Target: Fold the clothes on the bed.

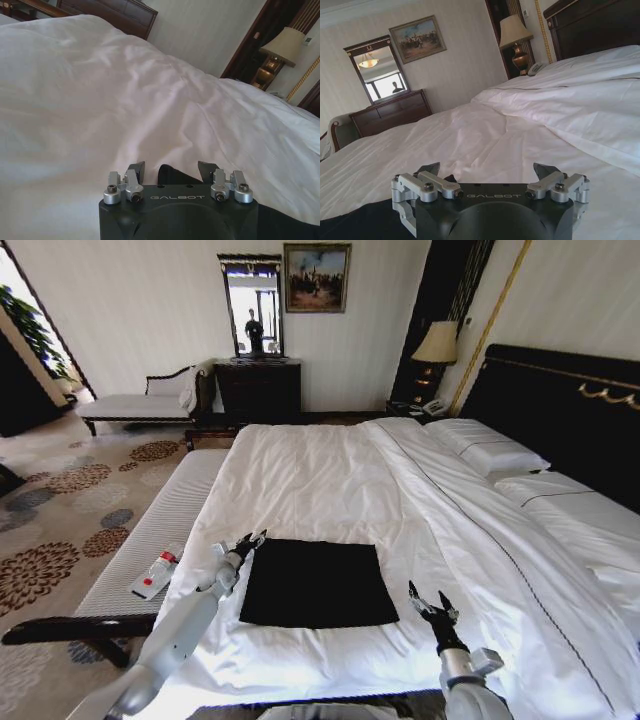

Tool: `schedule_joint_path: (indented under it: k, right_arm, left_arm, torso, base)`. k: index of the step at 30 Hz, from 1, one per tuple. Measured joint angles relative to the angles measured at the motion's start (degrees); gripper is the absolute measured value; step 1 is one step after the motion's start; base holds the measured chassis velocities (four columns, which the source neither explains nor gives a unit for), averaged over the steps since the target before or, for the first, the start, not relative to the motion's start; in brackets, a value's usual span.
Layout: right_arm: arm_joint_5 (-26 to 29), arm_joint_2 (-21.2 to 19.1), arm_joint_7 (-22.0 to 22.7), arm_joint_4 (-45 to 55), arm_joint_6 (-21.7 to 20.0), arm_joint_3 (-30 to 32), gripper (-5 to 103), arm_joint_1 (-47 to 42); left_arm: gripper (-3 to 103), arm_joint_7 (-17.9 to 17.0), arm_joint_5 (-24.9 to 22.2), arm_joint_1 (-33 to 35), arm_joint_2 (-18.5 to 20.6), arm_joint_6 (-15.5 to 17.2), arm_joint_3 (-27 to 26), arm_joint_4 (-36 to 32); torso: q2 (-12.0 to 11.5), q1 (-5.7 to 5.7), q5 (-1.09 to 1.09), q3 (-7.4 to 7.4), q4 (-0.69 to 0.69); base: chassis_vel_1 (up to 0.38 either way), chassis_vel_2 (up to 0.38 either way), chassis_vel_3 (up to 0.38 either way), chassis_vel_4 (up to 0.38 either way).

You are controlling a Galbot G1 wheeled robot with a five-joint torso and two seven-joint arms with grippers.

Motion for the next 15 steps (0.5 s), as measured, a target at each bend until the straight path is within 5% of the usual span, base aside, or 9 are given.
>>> schedule_joint_path:
  k: [15]
  right_arm:
    - [2.2,-0.5,-0.1,0.1,0.0,1.1,100,0.2]
  left_arm:
    - [10,0.0,1.8,1.5,-0.1,-0.1,0.4,-0.7]
  torso:
    - [0.0,0.0,0.0,0.0,0.0]
  base:
    - [0.0,0.0,0.0,0.0]
